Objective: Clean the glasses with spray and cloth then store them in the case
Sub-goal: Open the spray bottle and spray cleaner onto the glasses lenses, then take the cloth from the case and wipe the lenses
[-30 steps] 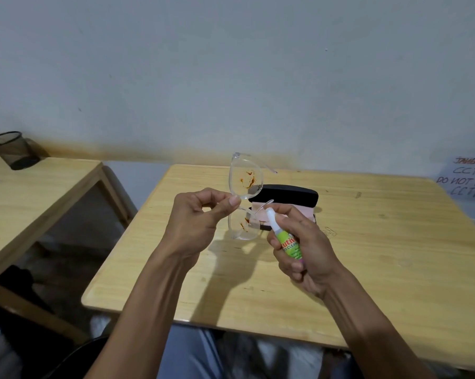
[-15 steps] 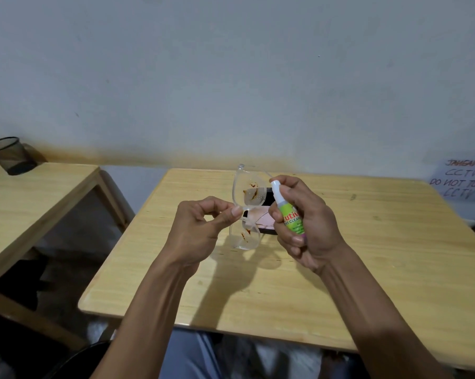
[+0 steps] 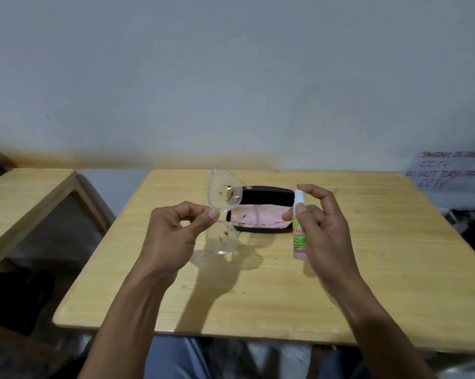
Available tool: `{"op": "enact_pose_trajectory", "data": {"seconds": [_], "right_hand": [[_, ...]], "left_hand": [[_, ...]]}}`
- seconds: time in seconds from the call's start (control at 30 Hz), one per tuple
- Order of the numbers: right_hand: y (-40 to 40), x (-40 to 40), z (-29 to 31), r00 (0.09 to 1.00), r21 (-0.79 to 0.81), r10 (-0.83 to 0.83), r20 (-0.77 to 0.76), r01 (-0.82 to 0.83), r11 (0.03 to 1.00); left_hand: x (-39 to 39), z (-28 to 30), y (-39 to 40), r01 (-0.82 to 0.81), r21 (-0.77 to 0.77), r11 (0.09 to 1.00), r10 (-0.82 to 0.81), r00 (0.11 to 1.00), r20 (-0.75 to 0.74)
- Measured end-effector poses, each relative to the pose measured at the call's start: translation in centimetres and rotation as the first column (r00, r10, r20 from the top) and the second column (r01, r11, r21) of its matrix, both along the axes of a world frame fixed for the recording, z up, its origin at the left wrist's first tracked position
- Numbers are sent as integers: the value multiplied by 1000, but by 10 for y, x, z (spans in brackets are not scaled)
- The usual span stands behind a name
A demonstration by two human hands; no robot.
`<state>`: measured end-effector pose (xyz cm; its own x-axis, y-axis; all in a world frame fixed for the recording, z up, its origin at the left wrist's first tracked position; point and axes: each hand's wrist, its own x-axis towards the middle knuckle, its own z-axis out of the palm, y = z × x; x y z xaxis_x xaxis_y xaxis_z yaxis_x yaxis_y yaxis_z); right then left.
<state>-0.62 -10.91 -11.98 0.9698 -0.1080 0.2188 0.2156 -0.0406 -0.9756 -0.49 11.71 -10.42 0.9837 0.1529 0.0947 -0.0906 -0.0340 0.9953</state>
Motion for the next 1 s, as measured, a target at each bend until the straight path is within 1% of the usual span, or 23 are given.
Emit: {"op": "enact_pose_trajectory", "data": {"seconds": [0.1,0.17,0.23,0.33,0.47,0.63,0.8,0.93,0.97,1.0], "right_hand": [[-23,-1,-19,984,-72,-158,86,165,984],[-42,5,-29,948,-121,-289,131,305,945],[-62,14,-34,902,-128,-401,160,422,898],[-86,28,-33,845,-166,-496,199,528,833],[-101,40,-36,826,-199,-522,213,560,804],[-106,45,-47,833,-221,-514,204,551,805],[-108,45,-51,837,-201,-512,193,545,814],[-108,44,-52,840,-258,-505,198,542,800],[-107,42,-51,837,-293,-500,223,547,785],[-105,40,-49,820,-340,-500,278,571,748]], "left_hand": [[-4,-1,-4,-43,19,999,43,999,4],[-7,-2,-10,-63,24,998,63,998,-1],[-10,-3,-15,-88,37,995,88,996,-5],[-12,-7,-20,-113,50,992,113,993,-14],[-16,-7,-26,-137,51,989,138,990,-17],[-21,0,-26,-163,58,985,164,986,-12],[-28,8,-20,-179,43,983,179,984,-7],[-33,12,-17,-187,31,982,187,982,-9],[-34,12,-16,-192,27,981,192,981,-12],[-35,13,-16,-198,22,980,198,980,-15]]}}
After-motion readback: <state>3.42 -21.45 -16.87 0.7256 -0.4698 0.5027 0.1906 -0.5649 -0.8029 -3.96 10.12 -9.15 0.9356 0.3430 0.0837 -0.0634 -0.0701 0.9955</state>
